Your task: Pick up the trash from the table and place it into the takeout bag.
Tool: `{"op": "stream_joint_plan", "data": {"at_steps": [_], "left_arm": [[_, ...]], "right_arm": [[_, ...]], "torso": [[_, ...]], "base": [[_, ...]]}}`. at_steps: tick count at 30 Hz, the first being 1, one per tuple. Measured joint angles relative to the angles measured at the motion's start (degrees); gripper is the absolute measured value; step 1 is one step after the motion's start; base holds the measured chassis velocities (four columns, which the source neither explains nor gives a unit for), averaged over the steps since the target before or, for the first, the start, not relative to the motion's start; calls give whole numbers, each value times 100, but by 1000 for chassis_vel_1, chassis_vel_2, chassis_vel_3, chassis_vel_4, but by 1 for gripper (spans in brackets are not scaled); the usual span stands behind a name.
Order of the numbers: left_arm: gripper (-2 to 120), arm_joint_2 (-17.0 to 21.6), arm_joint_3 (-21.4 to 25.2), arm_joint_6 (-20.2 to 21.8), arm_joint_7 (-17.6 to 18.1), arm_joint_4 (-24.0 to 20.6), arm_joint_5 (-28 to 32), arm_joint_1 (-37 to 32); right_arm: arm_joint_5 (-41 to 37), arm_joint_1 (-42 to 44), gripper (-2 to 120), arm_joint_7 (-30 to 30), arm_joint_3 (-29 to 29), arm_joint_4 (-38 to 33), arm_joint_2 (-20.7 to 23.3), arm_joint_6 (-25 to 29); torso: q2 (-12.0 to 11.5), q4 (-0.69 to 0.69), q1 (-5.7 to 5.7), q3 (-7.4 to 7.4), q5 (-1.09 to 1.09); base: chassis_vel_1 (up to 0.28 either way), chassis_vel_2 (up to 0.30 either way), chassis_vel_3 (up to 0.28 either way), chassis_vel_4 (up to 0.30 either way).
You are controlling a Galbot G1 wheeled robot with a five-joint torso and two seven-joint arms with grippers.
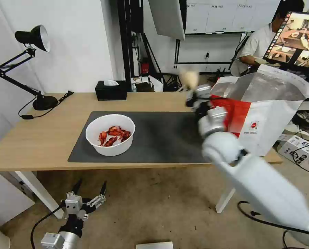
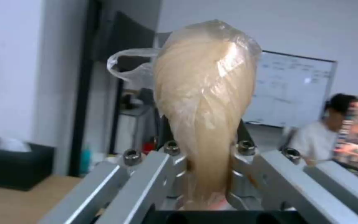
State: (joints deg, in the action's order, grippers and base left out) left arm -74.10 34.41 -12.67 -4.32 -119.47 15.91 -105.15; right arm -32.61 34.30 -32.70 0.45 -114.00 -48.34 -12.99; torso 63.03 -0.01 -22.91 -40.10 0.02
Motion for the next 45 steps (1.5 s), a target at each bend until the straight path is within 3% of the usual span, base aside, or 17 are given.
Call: {"op": "stream_joint_plan", "data": {"at_steps": [5,8,14,24,30,37,45], "left_arm": [[100,6,-61,5,4,-1,-30,31],[100,9,-125,24,7,-4,-56,70],[100,-14,-223,32,10,-27,-122,102],[100,10,-188,65,36,-165,-130,56],[100,-62,-200,44,36,-180,-196,17],[100,-107,-206,40,35,-238,-242,-5],[100,-117,-178,39,33,-341,-253,-49]], "right_arm": [[-314,137,7,-195,-430,-176,341,-196],[-914,196,7,-433,-803,-265,633,-471],[-1452,191,10,-579,-996,-120,840,-719],[-1455,223,49,-558,-964,91,813,-856],[-1465,282,66,-554,-963,50,824,-925],[-1495,341,97,-559,-987,-36,881,-953],[-1523,523,100,-550,-1072,-142,896,-977]], "torso": [[0,0,0,0,1],[0,0,0,0,-1],[0,1,0,0,-1],[0,2,-1,-1,-2],[0,1,0,-1,-2],[0,1,0,0,-2],[0,1,0,-1,-2]], "base": [[0,0,0,0],[0,0,0,0],[0,0,0,0],[0,0,0,0],[0,0,0,0],[0,0,0,0],[0,0,0,0]]}}
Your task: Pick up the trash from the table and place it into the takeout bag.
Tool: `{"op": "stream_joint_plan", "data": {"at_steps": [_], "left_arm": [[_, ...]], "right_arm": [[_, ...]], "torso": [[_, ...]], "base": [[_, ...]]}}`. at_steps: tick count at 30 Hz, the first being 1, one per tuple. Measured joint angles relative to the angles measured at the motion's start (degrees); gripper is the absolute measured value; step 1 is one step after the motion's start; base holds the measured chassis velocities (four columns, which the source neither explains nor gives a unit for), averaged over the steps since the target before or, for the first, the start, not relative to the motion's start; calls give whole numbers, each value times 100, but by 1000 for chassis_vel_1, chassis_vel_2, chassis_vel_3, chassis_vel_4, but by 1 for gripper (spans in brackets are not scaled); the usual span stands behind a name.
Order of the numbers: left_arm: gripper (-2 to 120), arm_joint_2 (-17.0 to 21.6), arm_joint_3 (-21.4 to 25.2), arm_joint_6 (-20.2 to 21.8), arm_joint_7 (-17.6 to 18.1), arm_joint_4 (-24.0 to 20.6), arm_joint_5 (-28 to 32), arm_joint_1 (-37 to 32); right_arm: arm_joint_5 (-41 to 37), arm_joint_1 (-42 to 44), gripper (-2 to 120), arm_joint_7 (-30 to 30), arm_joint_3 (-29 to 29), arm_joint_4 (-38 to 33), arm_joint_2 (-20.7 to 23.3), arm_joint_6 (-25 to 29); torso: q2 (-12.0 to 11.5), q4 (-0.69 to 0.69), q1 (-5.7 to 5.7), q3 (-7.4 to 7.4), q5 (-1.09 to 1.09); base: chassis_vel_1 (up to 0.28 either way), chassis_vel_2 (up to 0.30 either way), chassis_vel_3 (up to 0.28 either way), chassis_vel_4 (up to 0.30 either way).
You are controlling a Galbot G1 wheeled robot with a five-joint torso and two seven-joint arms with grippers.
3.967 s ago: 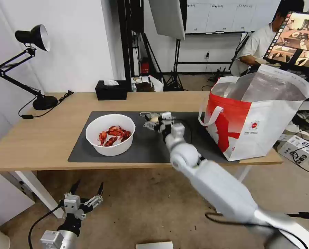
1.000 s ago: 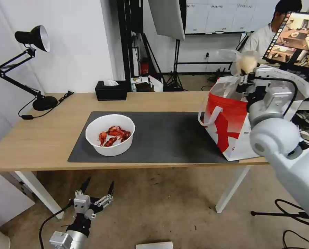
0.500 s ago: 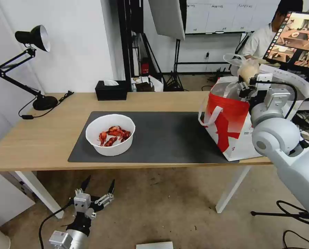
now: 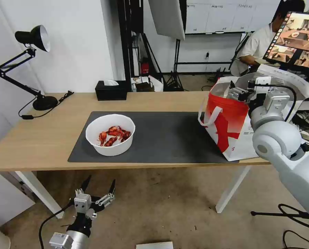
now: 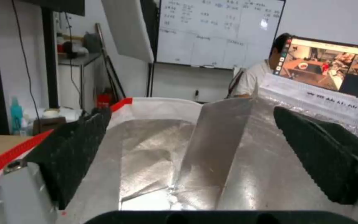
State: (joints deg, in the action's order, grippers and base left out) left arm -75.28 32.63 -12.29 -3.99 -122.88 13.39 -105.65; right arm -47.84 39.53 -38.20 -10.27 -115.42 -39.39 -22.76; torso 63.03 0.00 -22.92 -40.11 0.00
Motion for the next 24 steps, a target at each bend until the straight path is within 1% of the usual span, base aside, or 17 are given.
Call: {"op": "stream_joint_plan", "data": {"at_steps": [6,10,15,17,18,21,22,24], "left_arm": [[100,14,20,0,0,-44,-1,-14],[100,22,20,0,0,-44,3,-4],[100,73,1,1,-1,-19,16,31],[100,105,-11,6,-1,-1,34,65],[100,105,-11,6,-1,-1,34,65],[100,120,-14,8,-3,48,53,125],[100,120,-14,8,-3,48,53,125],[100,122,-13,8,-4,74,66,156]], "right_arm": [[0,116,100,43,-82,-22,-4,8],[-2,173,100,100,-135,-36,-17,133],[-127,175,100,188,-224,-104,-14,433],[-163,203,100,270,-306,-166,19,657],[-163,203,100,270,-306,-166,19,657],[-293,451,100,569,-508,-397,108,1028],[-293,451,100,569,-508,-397,108,1028],[-629,803,100,907,-776,-724,185,1269]], "torso": [[0,0,0,0,0],[0,0,0,0,0],[0,0,0,0,0],[0,1,0,0,-1],[0,1,0,0,-1],[0,1,0,0,0],[0,1,0,0,0],[0,0,0,0,0]], "base": [[0,0,0,0],[0,0,0,0],[0,0,0,0],[0,0,0,0],[0,0,0,0],[0,0,0,0],[0,0,0,0],[0,0,0,0]]}}
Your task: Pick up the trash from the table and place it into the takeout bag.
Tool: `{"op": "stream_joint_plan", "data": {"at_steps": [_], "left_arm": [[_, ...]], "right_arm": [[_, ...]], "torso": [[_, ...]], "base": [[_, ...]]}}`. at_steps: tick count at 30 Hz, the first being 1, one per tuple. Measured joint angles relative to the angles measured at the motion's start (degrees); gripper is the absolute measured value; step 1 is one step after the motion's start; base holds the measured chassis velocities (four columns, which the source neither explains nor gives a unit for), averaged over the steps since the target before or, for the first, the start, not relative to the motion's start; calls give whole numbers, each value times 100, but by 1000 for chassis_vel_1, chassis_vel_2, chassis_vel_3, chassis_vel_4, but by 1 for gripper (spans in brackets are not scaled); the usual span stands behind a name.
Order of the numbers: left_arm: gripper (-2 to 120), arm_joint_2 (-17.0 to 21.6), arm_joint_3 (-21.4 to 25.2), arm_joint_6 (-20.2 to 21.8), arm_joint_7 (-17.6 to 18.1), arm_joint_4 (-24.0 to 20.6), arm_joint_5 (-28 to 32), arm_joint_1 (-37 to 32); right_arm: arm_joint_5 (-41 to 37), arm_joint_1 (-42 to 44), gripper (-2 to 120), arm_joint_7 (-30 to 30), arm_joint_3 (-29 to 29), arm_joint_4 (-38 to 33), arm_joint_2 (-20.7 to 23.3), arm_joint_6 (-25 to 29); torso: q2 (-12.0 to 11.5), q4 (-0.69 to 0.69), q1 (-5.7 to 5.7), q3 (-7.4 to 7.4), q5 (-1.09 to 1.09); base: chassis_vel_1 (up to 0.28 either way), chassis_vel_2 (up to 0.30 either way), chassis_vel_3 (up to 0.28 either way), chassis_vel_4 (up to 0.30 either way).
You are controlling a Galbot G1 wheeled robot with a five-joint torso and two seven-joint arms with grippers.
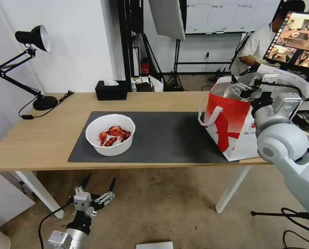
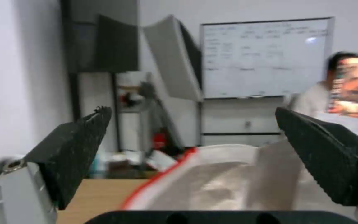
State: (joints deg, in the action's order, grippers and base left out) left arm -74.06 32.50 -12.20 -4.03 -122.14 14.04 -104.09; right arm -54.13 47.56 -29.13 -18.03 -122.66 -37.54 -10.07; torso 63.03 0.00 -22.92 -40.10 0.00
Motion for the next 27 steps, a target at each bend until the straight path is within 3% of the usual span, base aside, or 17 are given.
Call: {"op": "stream_joint_plan", "data": {"at_steps": [12,20,27], "left_arm": [[100,-45,-27,-91,-18,27,-4,10],[100,-53,5,-195,-30,49,-2,-44],[100,-60,5,-279,-49,172,28,-54]], "right_arm": [[-323,1562,100,1692,-681,-809,72,922],[398,2903,100,2376,-842,-919,-349,1419],[1529,4009,100,2752,-735,-420,-1048,2077]], "torso": [[0,0,0,0,-1],[1,0,0,1,0],[0,0,1,0,1]], "base": [[0,0,0,0],[0,0,0,0],[0,0,0,0]]}}
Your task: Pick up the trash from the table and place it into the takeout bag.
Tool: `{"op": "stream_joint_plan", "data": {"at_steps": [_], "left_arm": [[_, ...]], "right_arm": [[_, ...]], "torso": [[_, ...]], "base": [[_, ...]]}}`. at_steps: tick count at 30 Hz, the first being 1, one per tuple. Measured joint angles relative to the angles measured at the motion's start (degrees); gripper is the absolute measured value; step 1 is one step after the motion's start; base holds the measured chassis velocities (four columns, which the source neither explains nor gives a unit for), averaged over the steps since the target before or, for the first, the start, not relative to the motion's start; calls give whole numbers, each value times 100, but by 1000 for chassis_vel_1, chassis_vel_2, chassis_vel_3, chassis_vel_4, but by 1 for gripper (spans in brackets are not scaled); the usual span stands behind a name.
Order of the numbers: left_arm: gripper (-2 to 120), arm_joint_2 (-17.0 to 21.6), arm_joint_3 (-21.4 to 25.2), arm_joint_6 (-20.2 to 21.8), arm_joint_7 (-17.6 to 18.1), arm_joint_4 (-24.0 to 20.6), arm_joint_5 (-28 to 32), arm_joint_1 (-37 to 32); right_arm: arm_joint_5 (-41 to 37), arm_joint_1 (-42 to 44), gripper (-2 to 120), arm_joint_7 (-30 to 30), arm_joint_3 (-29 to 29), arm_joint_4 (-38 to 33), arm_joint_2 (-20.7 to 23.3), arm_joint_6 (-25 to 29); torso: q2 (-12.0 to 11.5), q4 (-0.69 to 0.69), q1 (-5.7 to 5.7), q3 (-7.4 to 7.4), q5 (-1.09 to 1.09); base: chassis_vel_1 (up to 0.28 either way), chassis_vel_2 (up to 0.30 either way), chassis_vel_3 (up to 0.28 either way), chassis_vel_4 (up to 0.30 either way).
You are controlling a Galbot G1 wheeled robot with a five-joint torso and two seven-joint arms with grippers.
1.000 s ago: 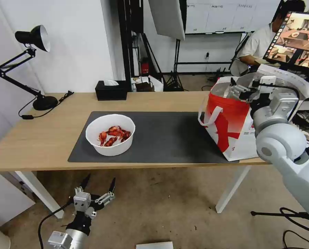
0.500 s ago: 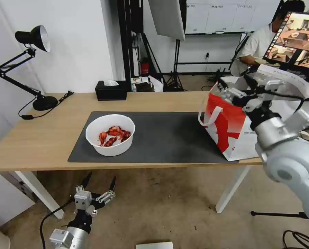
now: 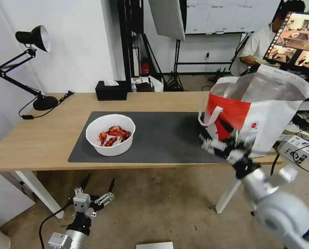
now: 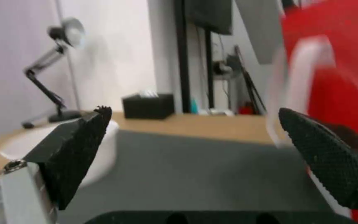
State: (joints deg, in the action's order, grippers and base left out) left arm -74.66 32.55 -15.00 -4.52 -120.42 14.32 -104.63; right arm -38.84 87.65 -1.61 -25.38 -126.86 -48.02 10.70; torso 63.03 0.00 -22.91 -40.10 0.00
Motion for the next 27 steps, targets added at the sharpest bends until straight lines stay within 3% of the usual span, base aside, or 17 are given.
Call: {"op": "stream_joint_plan", "data": {"at_steps": [12,27], "left_arm": [[100,83,-25,9,-95,234,90,103],[100,192,-46,27,-105,358,229,217]], "right_arm": [[602,663,100,171,120,1182,-698,638],[905,495,100,78,272,1356,-829,611]], "torso": [[0,0,-1,0,0],[0,0,-1,0,-1]], "base": [[0,0,0,0],[0,0,0,0]]}}
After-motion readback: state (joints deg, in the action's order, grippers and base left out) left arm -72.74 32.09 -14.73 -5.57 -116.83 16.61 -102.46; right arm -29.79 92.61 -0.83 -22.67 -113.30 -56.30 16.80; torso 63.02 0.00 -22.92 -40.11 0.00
